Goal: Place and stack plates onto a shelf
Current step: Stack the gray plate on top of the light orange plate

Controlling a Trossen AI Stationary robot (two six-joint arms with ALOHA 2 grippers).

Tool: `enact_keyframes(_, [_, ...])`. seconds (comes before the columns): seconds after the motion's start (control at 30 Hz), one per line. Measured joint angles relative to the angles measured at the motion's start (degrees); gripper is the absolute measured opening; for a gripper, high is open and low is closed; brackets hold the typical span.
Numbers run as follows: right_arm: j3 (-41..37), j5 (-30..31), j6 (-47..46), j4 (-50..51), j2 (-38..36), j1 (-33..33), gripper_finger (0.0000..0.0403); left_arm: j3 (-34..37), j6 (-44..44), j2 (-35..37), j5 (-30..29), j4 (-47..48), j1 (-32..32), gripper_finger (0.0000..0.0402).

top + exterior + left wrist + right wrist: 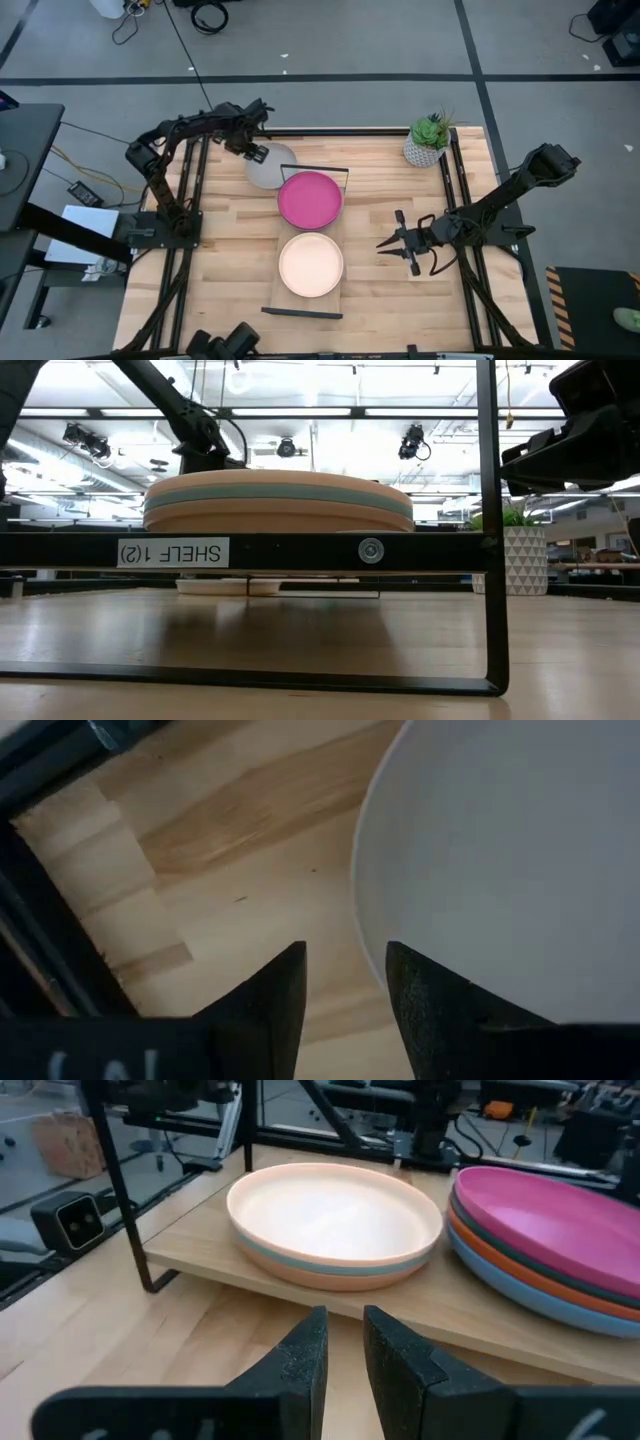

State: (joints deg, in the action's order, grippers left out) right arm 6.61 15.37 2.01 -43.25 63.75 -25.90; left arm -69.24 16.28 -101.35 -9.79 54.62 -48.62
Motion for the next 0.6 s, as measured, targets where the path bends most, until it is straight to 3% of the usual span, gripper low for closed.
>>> enact_keyframes(0.4, [0.0,1.0,0.6,0.0,0.0,-1.0,0.0074,9.9,-0.3,0.0,0.9,-12.2,-0.5,0.0142])
enact_keyframes(0.6, [0.0,1.1,1.5,-0.1,0.0,-1.0,0.0074,11.5,-0.4,0.0,1.0,-13.5,-0.4,0.0138])
